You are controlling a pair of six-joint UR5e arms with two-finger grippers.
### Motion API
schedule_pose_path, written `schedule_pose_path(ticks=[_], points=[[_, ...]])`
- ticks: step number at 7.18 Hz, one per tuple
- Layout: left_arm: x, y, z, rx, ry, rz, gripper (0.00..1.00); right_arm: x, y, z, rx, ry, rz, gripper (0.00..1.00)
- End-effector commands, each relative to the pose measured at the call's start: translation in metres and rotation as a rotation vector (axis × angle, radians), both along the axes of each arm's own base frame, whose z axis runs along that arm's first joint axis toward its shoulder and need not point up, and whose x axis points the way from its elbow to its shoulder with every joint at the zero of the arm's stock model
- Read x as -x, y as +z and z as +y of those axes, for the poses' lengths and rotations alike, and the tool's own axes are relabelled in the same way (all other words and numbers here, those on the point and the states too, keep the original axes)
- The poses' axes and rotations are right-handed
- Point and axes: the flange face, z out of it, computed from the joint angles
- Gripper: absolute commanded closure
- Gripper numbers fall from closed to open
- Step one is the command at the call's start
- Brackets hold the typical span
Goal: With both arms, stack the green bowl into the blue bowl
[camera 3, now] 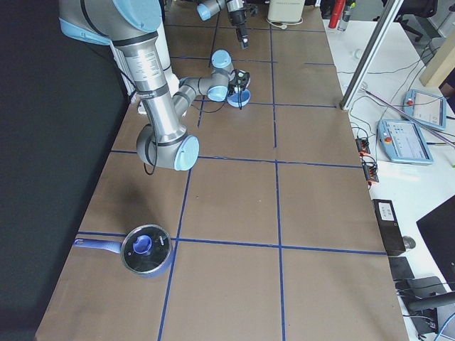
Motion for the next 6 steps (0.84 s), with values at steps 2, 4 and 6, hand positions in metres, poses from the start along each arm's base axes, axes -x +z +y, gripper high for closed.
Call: schedule_pose_path(ticks=[2, 4, 6], points=[[-0.0005, 0.0002, 0.0004, -0.001, 0.002, -0.001, 0.0, 0.0012, 0.0037, -0.0029, -0.001, 0.027, 0.026, 0.99], [-0.0005, 0.0002, 0.0004, -0.001, 0.002, -0.001, 0.0, -0.0003, 0.0076, -0.0045, -0.002, 0.031, 0.033, 0.99], [-0.0011, -0.0006, 0.001, -0.002, 0.003, 0.0, 0.0, 0.0014, 0.0104, -0.0041, 0.004, 0.036, 0.057, 0.99]])
